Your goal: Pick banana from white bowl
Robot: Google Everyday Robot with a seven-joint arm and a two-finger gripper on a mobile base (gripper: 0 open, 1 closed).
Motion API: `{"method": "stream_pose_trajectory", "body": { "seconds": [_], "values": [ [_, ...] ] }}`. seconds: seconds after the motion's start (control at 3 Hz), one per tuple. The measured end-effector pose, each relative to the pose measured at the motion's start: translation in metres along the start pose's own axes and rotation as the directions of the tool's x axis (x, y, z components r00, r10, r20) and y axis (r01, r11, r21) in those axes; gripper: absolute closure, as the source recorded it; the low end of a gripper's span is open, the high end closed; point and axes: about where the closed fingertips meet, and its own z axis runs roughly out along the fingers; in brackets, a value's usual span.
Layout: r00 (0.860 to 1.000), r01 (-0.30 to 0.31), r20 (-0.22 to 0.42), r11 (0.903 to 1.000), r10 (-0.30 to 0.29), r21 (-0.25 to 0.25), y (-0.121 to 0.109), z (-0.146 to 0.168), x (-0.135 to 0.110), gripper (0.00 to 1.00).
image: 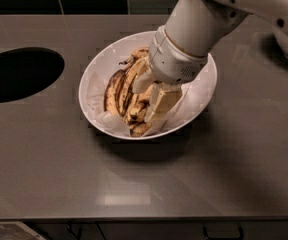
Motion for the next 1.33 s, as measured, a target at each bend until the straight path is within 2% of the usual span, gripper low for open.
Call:
{"method": "stream_pose_trajectory", "body": {
  "seconds": [1.33],
  "values": [
    [0.999,0.009,0.031,0.9994,-0.008,-0.032,0.002,0.0146,-0.0032,0.44]
  ]
}}
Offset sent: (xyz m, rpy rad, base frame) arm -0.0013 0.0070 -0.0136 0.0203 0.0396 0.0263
